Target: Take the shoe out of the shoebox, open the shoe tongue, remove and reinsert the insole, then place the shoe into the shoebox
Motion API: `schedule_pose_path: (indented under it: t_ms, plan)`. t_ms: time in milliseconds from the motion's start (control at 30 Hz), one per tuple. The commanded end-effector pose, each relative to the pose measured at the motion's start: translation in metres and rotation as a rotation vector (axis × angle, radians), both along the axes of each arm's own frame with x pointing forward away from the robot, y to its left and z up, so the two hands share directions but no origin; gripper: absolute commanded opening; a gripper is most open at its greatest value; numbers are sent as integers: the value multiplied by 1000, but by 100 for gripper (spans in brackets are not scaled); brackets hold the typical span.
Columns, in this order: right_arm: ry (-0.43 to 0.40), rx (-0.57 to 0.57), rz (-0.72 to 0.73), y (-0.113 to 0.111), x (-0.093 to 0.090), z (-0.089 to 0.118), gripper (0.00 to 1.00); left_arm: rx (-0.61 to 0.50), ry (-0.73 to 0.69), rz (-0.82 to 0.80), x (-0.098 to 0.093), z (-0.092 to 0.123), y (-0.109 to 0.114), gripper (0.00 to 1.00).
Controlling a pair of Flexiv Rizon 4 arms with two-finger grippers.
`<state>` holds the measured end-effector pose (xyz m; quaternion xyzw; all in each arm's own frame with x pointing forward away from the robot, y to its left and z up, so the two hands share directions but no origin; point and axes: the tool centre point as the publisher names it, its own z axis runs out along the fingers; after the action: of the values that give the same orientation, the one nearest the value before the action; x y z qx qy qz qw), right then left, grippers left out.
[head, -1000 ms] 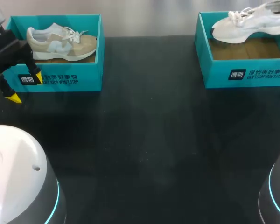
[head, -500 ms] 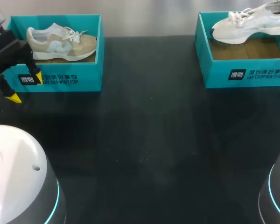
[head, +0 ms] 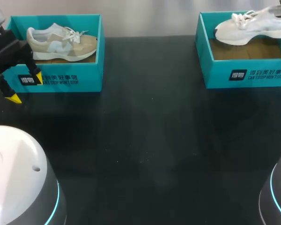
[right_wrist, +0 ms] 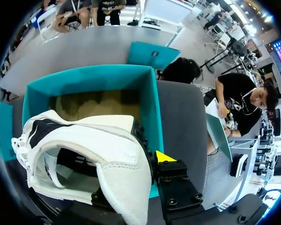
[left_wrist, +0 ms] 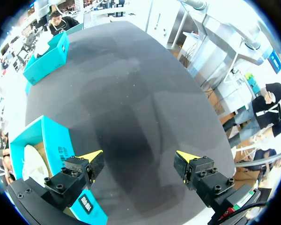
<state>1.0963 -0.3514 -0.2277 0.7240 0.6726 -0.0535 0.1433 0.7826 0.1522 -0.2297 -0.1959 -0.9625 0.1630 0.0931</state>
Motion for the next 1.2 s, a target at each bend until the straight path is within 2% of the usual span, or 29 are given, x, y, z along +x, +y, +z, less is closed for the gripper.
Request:
schedule_pose_path:
  t_ms: [33,267,500,867,1200]
  plan:
    - [10,15,17,-1,4,-10,0,2,-2,-1,-1,1,1,100]
    - [26,21,27,1,-4,-35,0,2,-2,-1,-1,1,1,100]
    - [37,37,16,-2,-14,-50,0,2,-2,-1,-1,1,1,100]
    - [48,87,-26,-9,-37,-62,0,2,-2,-1,-1,1,1,100]
    - [48,87,-26,-9,-37,-62,0,2,-2,-1,-1,1,1,100]
